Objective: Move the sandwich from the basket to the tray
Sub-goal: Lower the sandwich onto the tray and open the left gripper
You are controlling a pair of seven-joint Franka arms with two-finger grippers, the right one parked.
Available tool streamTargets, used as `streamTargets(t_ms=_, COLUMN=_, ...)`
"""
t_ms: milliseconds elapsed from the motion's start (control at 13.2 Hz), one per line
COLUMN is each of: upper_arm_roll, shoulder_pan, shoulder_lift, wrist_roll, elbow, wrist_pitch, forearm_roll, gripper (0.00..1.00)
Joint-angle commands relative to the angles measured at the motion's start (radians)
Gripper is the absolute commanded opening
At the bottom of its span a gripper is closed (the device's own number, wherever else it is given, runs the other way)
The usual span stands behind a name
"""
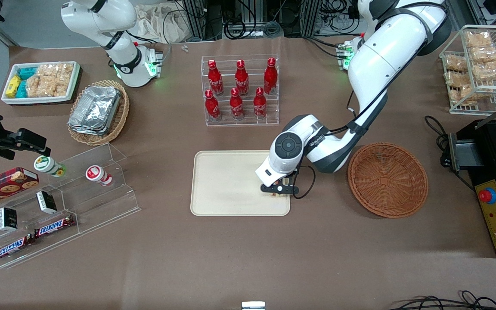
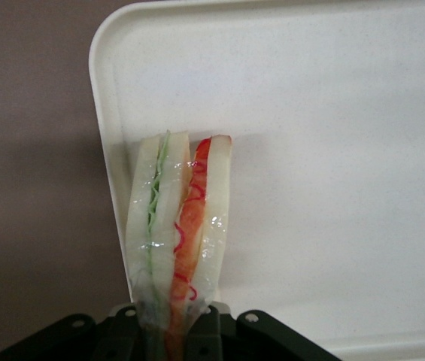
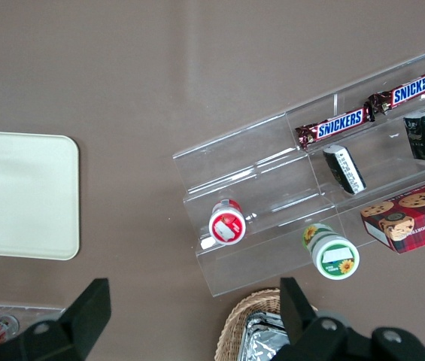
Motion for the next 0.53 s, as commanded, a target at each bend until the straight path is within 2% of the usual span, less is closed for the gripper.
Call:
streamTargets(t_ms=0, upper_arm_roll=0.002, shoulder_pan=-0.015, shoulder_lift=0.074, wrist_roll=-0.006, elbow=0.100, wrist_pitch=0.019, forearm_roll=0.028, gripper=0.00)
streamTargets(t_ms=76, upper_arm_roll=0.002, shoulder_pan=-0.021, shoulder_lift=0.085, wrist_roll=-0.009, elbow=0.113, wrist_pitch=0.019, forearm_roll=0.046, gripper=0.25)
streamTargets(t_ms=151, upper_arm_roll=0.002, shoulder_pan=-0.021, shoulder_lift=0.100, wrist_roll=-0.014, elbow=0.122, wrist_pitch=0.036, forearm_roll=0.074, gripper=0.99)
streamTargets(t_ms=378, upper_arm_roll=0.001, shoulder_pan=-0.023, shoulder_lift=0.098, wrist_roll=-0.015, elbow=0.122, wrist_pitch=0.068, forearm_roll=0.164, gripper=1.00)
streamTargets(t_ms=454, upper_arm_roll=0.001, shoulder_pan=-0.020, shoulder_lift=0.088, wrist_roll=-0.020, elbow=0.124, wrist_pitch=0.067, forearm_roll=0.165, gripper=1.00)
